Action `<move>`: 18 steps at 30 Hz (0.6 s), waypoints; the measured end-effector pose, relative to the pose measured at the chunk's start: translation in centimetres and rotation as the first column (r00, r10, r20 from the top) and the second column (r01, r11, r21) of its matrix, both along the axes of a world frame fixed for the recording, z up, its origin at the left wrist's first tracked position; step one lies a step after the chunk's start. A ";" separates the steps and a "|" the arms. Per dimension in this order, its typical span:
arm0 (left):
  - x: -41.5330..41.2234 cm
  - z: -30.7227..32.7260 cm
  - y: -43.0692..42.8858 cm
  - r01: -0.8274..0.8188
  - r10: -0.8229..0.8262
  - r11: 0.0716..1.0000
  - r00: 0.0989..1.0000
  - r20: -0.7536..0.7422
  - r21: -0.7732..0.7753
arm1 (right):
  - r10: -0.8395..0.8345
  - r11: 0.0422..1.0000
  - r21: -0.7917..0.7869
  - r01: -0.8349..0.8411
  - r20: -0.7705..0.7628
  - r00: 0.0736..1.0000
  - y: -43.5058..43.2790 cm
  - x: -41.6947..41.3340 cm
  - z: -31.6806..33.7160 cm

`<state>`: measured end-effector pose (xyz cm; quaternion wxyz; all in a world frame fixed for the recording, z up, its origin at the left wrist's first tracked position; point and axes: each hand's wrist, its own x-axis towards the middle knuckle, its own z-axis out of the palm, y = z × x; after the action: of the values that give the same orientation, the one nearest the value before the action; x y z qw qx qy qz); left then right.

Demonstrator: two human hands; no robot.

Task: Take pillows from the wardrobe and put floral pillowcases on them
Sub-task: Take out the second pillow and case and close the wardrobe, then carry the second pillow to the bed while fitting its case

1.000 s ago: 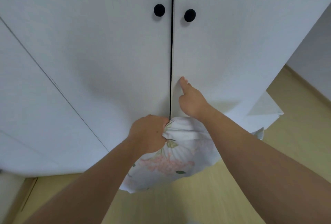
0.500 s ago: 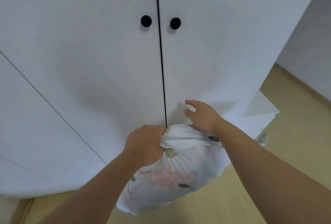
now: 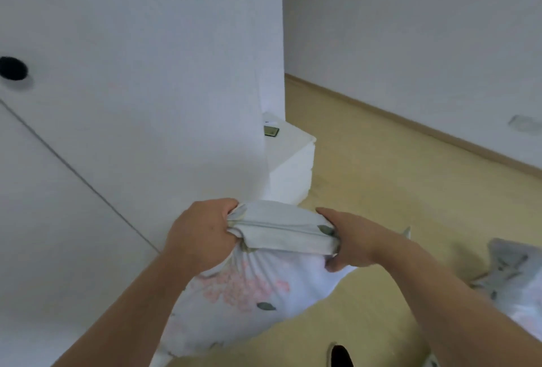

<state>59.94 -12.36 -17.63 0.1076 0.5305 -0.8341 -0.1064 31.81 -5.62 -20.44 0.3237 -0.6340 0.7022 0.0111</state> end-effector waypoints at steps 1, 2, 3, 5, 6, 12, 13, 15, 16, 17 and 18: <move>-1.8 0.1 -0.4 0.040 -0.040 0.999 0.999 -0.009 0.006 | -0.085 0.996 0.002 0.086 -0.027 0.996 0.9 -1.9 -1.0; -4.1 0.0 -1.0 0.090 -0.090 0.996 0.996 -0.020 -0.001 | -0.170 0.985 -0.003 0.170 -0.039 0.985 1.9 -4.1 -1.7; -5.7 0.1 -1.3 0.115 -0.115 0.993 0.993 -0.022 0.005 | -0.226 0.974 -0.015 0.225 -0.036 0.974 2.6 -5.5 -2.2; -9.7 0.3 -2.0 0.177 -0.177 0.984 0.984 -0.028 0.014 | -0.350 0.935 -0.068 0.348 -0.006 0.937 4.1 -8.7 -2.7; -11.9 0.3 -2.5 0.210 -0.210 0.977 0.977 -0.032 0.020 | -0.405 0.909 -0.096 0.405 0.011 0.914 4.8 -10.5 -2.7; -25.0 2.8 -4.7 0.324 -0.318 0.943 0.944 -0.084 0.071 | -0.661 0.731 -0.129 0.670 0.107 0.742 7.6 -21.4 -1.8; -27.2 3.4 -4.8 0.322 -0.315 0.944 0.945 -0.093 0.075 | -0.696 0.694 -0.138 0.707 0.124 0.707 7.9 -23.1 -1.6; -31.6 4.3 -5.5 0.337 -0.325 0.938 0.936 -0.132 0.085 | -0.742 0.616 -0.176 0.767 0.197 0.641 8.1 -26.4 -0.9; -33.8 4.7 -6.0 0.354 -0.338 0.931 0.928 -0.156 0.088 | -0.756 0.578 -0.193 0.793 0.240 0.609 8.2 -27.9 -0.4; -35.8 5.3 -6.2 0.349 -0.331 0.933 0.929 -0.168 0.091 | -0.770 0.535 -0.205 0.820 0.281 0.573 8.2 -29.1 0.1; -37.8 5.8 -6.6 0.352 -0.333 0.932 0.925 -0.185 0.082 | -0.778 0.486 -0.217 0.846 0.333 0.533 8.3 -30.4 0.8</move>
<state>22.10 -19.00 -11.83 0.1270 0.3709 -0.8944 -0.2153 1.38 2.64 -19.66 0.2357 -0.2697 0.8733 -0.3302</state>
